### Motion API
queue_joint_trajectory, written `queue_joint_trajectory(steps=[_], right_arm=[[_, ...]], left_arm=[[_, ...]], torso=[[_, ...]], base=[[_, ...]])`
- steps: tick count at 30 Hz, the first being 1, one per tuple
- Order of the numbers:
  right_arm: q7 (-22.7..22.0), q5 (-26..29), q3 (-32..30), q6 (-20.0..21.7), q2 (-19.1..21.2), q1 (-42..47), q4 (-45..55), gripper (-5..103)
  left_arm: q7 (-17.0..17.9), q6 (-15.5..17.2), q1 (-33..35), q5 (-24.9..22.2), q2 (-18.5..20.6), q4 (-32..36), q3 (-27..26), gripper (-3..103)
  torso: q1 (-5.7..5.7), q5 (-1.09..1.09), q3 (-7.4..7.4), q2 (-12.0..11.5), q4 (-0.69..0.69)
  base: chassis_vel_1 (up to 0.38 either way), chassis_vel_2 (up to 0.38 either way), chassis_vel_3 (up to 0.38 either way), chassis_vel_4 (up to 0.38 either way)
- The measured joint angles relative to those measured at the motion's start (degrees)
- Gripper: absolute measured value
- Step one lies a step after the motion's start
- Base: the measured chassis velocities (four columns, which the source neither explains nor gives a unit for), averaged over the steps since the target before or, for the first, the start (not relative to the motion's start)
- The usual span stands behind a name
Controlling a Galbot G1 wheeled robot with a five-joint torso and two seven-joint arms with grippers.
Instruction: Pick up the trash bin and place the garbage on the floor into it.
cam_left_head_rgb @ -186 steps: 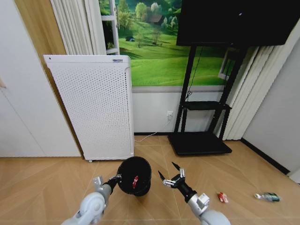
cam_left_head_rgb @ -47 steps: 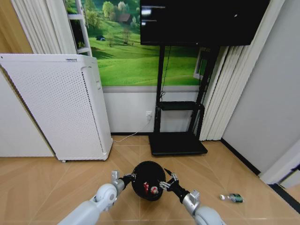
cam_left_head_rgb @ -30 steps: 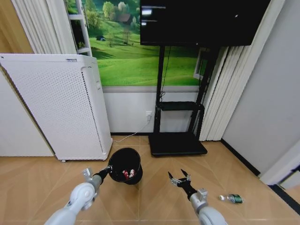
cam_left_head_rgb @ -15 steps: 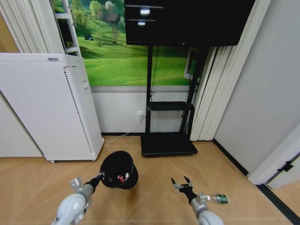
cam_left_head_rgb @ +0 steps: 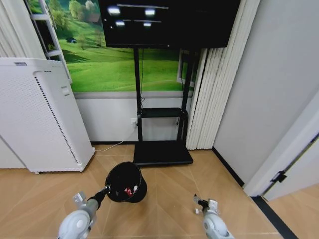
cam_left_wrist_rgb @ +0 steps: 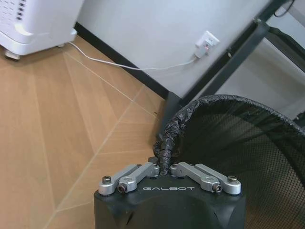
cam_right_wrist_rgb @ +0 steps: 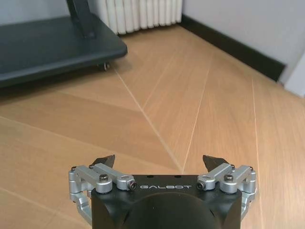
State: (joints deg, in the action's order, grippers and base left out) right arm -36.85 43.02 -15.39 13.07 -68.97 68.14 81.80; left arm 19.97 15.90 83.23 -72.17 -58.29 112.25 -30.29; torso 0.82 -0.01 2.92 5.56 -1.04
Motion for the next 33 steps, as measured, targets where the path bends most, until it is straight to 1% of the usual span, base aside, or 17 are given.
queue_joint_trajectory(steps=[1, 2, 3, 5, 8, 14, 18, 20, 21, 22, 24, 26, 27, 29, 30, 31, 33], right_arm=[[-2.70, 1.46, 0.65, 0.58, -1.07, -1.01, -0.26, 100], [-2.70, 1.46, 0.65, 0.58, -1.07, -1.01, -0.26, 100], [-4.55, 2.28, 1.12, 0.75, -1.82, -1.67, -0.49, 101], [-8.66, 3.61, 2.27, 0.80, -3.69, -3.25, -1.68, 97], [-10.18, 2.33, 2.69, -0.05, -4.80, -4.22, -3.74, 95], [-10.48, -0.05, 2.04, -1.37, -5.08, -4.59, -8.45, 90], [-8.15, -2.66, 1.43, -1.98, -4.22, -3.99, -9.82, 94], [0.98, -14.04, -0.23, -7.11, -2.04, -2.00, -10.62, 95], [0.98, -14.04, -0.23, -7.11, -2.04, -2.00, -10.62, 95], [5.11, -20.89, -1.05, -10.54, -0.62, -0.88, -10.34, 98], [15.87, -31.72, -3.01, -17.09, 5.25, 2.39, -6.32, 99], [26.58, -35.25, -4.75, -20.09, 11.63, 5.19, -1.91, 100], [26.58, -35.25, -4.75, -20.09, 11.63, 5.19, -1.91, 100], [38.03, -38.80, -6.72, -22.69, 16.94, 5.64, -0.51, 100], [38.03, -38.80, -6.72, -22.69, 16.94, 5.64, -0.51, 100], [43.38, -40.92, -7.11, -23.88, 19.34, 4.30, -1.14, 100], [51.33, -42.60, -6.16, -24.63, 23.48, 0.92, -3.10, 100]], left_arm=[[-0.13, 0.00, 0.42, 0.13, -0.20, 0.14, -0.51, 4], [-0.13, 0.00, 0.42, 0.13, -0.20, 0.14, -0.51, 4], [-0.19, 0.00, 0.69, 0.19, -0.35, 0.31, -0.74, 4], [-0.28, 0.00, 1.36, 0.28, -0.63, 0.87, -1.11, 4], [-0.44, 0.00, 2.01, 0.36, -0.83, 1.51, -1.41, 4], [-0.90, 0.00, 3.12, 0.68, -1.44, 2.33, -2.30, 4], [-1.10, 0.00, 3.45, 0.96, -1.70, 2.39, -2.73, 4], [-1.42, -0.01, 3.80, 1.46, -2.00, 2.36, -3.17, 4], [-1.42, -0.01, 3.80, 1.46, -2.00, 2.36, -3.17, 4], [-1.59, -0.01, 3.99, 1.72, -2.14, 2.25, -3.38, 4], [-2.09, 0.03, 4.51, 2.07, -2.32, 2.00, -4.02, 4], [-3.85, 0.32, 4.93, 3.59, -2.43, 1.21, -5.09, 4], [-3.85, 0.32, 4.93, 3.59, -2.43, 1.21, -5.09, 4], [-8.11, 0.32, 5.21, 9.88, -2.41, -1.53, -7.05, 4], [-8.11, 0.32, 5.21, 9.88, -2.41, -1.53, -7.05, 4], [-9.69, 0.32, 5.26, 12.56, -2.38, -3.07, -8.27, 4], [-11.56, 0.32, 5.30, 14.72, -2.51, -5.00, -11.52, 4]], torso=[[0.00, 0.00, 0.00, 0.00, 0.01], [0.00, 0.00, 0.00, 0.00, 0.01], [0.00, -0.01, 0.00, 0.00, 0.01], [0.00, 0.00, 0.00, 0.00, -0.01], [0.00, -0.01, 0.00, 0.00, 0.00], [0.00, 0.01, 0.00, 0.00, -0.04], [0.00, 0.01, 0.00, 0.00, -0.03], [0.00, 0.03, 0.00, -0.01, -0.02], [0.00, 0.03, 0.00, -0.01, -0.02], [0.00, 0.05, 0.00, -0.01, -0.02], [0.00, 0.02, 0.00, 0.00, -0.04], [0.00, -0.04, -0.01, 0.00, -0.05], [0.00, -0.04, -0.01, 0.00, -0.05], [0.00, 0.02, -0.01, 0.00, -0.06], [0.00, 0.02, -0.01, 0.00, -0.06], [0.00, 0.01, -0.01, 0.00, -0.05], [0.00, 0.01, -0.01, 0.00, 0.00]], base=[[0.052, 0.088, -0.060, -0.048], [0.052, 0.088, -0.060, -0.048], [0.052, 0.072, -0.115, -0.048], [0.073, 0.075, -0.061, -0.048], [0.018, 0.025, -0.010, -0.014], [0.000, 0.000, 0.000, 0.000], [0.000, 0.000, 0.000, 0.000], [0.000, 0.000, 0.000, 0.000], [0.000, 0.000, 0.000, 0.000], [0.000, 0.000, 0.000, 0.000], [0.000, 0.000, 0.000, 0.000], [0.000, 0.000, 0.000, 0.000], [0.000, 0.000, 0.000, 0.000], [0.000, 0.000, 0.000, 0.000], [0.000, 0.000, 0.000, 0.000], [0.000, 0.000, 0.000, 0.000], [0.000, 0.000, 0.000, 0.000]])
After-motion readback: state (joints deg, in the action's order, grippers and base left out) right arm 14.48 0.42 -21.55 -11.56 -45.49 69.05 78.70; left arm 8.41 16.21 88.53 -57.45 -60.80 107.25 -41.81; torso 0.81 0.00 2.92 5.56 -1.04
